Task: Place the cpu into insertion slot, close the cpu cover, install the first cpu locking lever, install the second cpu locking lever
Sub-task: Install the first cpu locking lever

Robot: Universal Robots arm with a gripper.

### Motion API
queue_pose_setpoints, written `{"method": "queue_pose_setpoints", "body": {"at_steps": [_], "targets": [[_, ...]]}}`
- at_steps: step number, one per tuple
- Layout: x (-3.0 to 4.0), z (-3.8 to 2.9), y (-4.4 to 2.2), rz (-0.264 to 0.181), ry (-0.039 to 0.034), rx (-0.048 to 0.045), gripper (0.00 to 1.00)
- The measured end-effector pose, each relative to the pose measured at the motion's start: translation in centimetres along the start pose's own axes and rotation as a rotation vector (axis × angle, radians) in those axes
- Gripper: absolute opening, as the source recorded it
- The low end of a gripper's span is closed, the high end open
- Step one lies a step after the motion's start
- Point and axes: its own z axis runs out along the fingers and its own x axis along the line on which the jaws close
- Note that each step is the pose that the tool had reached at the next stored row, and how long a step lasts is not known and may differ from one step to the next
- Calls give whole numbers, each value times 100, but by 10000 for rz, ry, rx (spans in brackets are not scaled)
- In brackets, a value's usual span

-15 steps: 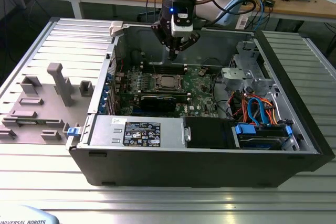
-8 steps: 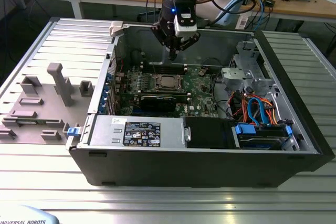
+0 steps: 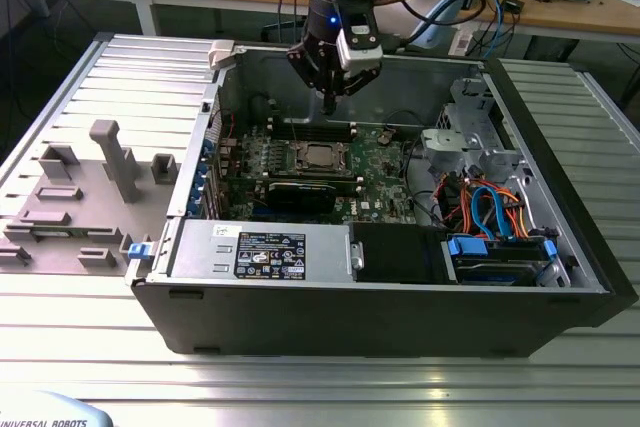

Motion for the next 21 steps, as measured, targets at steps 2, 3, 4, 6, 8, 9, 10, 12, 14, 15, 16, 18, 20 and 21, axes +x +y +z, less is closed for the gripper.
{"method": "queue_pose_setpoints", "body": {"at_steps": [2,3,4,6,8,9,10,12,14,15,16,18,20,21], "targets": [[0,0,0,-70,-1,-2,11],[0,0,0,-70,-1,-2,11],[0,0,0,-70,-1,-2,11],[0,0,0,-71,-1,-2,11],[0,0,0,-152,-2,-2,11],[0,0,0,-301,-5,-4,11],[0,0,0,-459,-7,-5,11],[0,0,0,-785,-12,-8,11],[0,0,0,-1169,-18,-12,11],[0,0,0,-1305,-20,-14,11],[0,0,0,-1425,-22,-15,11],[0,0,0,-1843,-29,-20,11],[0,0,0,-2073,-32,-22,11],[0,0,0,-2208,-34,-23,11]]}}
